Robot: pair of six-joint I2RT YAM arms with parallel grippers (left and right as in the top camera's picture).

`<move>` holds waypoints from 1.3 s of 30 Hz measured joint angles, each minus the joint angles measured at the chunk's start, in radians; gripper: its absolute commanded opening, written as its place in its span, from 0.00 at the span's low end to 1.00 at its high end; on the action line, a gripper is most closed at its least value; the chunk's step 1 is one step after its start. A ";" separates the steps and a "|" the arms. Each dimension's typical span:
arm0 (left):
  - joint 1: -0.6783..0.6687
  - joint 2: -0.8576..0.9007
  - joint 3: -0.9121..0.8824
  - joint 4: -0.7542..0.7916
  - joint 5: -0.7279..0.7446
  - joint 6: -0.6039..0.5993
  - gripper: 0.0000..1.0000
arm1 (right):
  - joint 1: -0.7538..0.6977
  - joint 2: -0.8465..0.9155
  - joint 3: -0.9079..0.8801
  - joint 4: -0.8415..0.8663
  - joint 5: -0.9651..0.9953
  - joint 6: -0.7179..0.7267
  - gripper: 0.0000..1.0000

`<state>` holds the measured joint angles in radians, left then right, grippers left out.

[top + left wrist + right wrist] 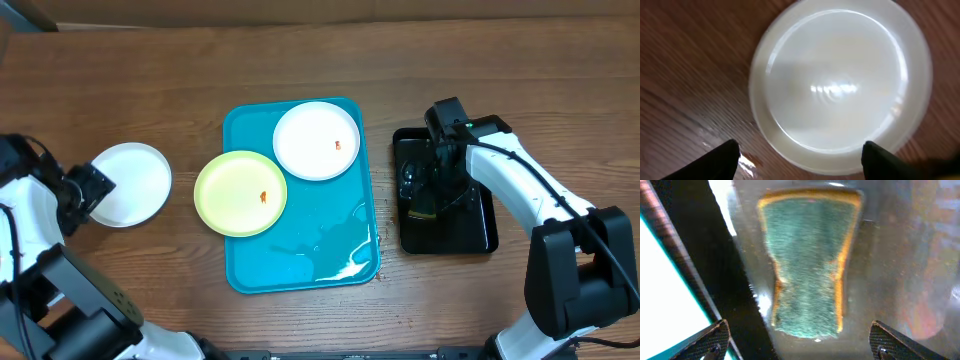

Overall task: Clean dirty plates on tray and stack at the side
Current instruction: 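Move left gripper to the yellow-green plate rim and grasp it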

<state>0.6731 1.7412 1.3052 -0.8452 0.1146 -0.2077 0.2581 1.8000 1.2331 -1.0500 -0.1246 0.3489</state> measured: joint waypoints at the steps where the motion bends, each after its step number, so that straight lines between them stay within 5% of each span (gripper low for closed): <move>1: -0.022 -0.020 0.021 -0.039 0.022 0.007 0.79 | 0.000 0.000 0.000 0.003 -0.007 -0.021 0.85; 5: -0.147 -0.108 0.078 -0.150 0.082 0.037 0.78 | -0.001 0.000 0.000 0.002 -0.007 -0.063 0.66; 15: -0.407 -0.185 0.090 -0.347 0.040 0.082 0.78 | -0.016 0.000 -0.069 0.148 0.063 -0.009 0.42; 21: -0.414 -0.185 0.060 -0.335 0.010 0.085 0.79 | -0.016 -0.005 -0.206 0.326 0.055 0.024 0.04; 30: -0.414 -0.185 -0.006 -0.336 0.017 0.089 0.77 | -0.014 -0.020 -0.177 0.183 0.125 0.042 0.05; 31: -0.414 -0.185 -0.009 -0.336 0.018 0.089 0.77 | -0.014 -0.023 -0.170 0.164 0.140 0.042 0.10; 33: -0.414 -0.185 -0.014 -0.336 0.020 0.089 0.77 | -0.015 -0.037 -0.158 0.136 0.169 0.050 0.35; 39: -0.414 -0.185 -0.016 -0.333 0.024 0.089 0.78 | -0.015 -0.079 -0.137 0.135 0.201 0.044 0.37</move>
<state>0.2592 1.5558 1.2888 -1.1786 0.1383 -0.1184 0.2428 1.7210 1.0962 -0.9150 0.0761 0.3927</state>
